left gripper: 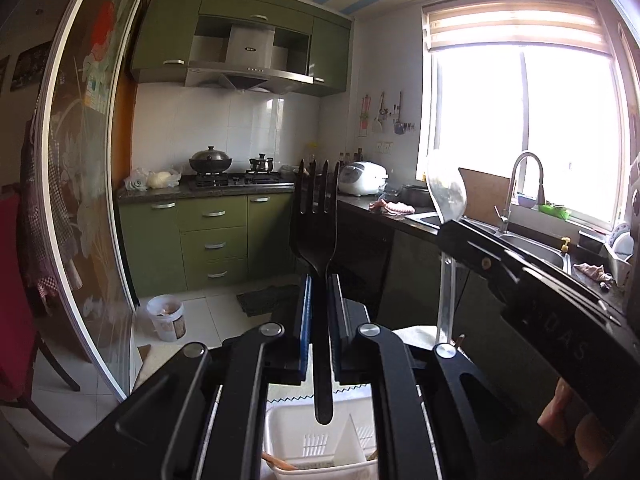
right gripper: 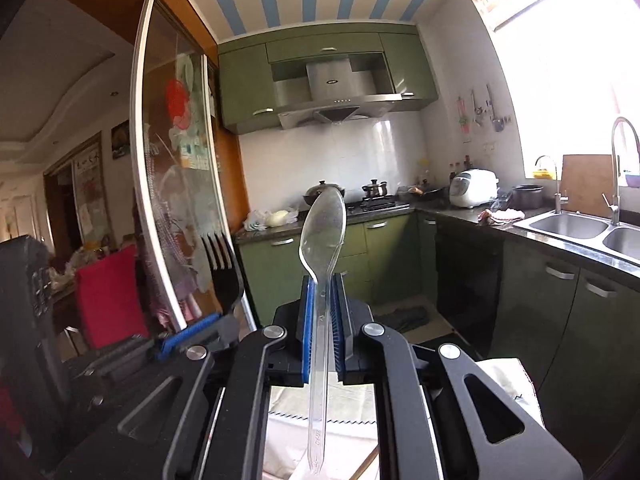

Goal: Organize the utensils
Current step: 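Lift the fork and spoon and carry both over the white caddy, then open both tools to drop the fork and spoon into the caddy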

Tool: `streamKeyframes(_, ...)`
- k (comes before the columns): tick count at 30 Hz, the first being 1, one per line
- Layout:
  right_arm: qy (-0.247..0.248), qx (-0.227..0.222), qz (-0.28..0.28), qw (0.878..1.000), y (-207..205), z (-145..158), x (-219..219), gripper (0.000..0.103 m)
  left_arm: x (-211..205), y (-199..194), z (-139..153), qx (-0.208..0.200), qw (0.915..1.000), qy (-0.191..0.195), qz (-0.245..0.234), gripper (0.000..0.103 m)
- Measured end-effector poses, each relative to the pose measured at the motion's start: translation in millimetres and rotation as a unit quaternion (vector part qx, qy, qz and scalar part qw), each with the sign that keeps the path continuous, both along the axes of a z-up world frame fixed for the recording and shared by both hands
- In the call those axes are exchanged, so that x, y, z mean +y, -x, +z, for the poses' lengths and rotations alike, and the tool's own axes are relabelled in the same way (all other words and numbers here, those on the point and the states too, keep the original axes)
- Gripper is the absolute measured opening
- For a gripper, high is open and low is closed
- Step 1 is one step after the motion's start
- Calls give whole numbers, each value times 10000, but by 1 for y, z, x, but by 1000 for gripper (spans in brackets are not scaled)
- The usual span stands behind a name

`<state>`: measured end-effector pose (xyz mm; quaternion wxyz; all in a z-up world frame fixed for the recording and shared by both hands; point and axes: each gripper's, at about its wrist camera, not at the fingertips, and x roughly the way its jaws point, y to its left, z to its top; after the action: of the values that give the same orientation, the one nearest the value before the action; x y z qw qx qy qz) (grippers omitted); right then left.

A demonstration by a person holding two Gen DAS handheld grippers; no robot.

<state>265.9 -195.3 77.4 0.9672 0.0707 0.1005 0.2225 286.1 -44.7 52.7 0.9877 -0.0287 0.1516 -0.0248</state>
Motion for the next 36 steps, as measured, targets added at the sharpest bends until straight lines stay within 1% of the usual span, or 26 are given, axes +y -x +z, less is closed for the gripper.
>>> streamKeyframes(3, 189, -32, -51, 9998, -17, -17, 12, 9, 4, -4, -16, 203, 9998, 31, 36, 8)
streamKeyframes(6, 314, 23, -45, 9995, -22, -33, 17, 9, 9, 3, -31, 344, 9994, 5, -21, 8)
streamKeyframes(7, 332, 50, -28, 9994, -24, -38, 18, 9, 9, 7, -33, 294, 9996, -53, -3, 8)
streamKeyframes(11, 482, 54, -59, 9988, -25, -56, 22, 9, 2, 14, -35, 311, 9992, -214, -110, 8)
streamKeyframes(12, 519, 66, -65, 9986, -23, -64, 23, 9, 1, 14, -35, 322, 9992, -214, -131, 8)
streamKeyframes(18, 586, 67, -130, 9982, -17, -83, 25, 9, 3, 5, -38, 413, 9989, -128, -172, 8)
streamKeyframes(21, 636, 65, -118, 9979, -14, -88, 24, 9, 4, 5, -42, 476, 9987, -96, -157, 8)
streamKeyframes(28, 678, 138, -75, 9976, -8, -96, 24, 10, 4, 6, -41, 478, 9985, -186, -181, 8)
streamKeyframes(30, 668, 141, -59, 9976, -6, -98, 23, 13, 3, 6, -41, 467, 9985, -196, -197, 8)
streamKeyframes(34, 653, 84, -54, 9978, 1, -99, 19, 14, 1, 9, -40, 430, 9986, -205, -208, 8)
streamKeyframes(35, 616, 55, -56, 9981, 3, -97, 17, 18, 1, 10, -39, 413, 9987, -203, -205, 8)
streamKeyframes(36, 567, 29, -46, 9984, 6, -95, 15, 20, 2, 11, -37, 388, 9989, -191, -203, 8)
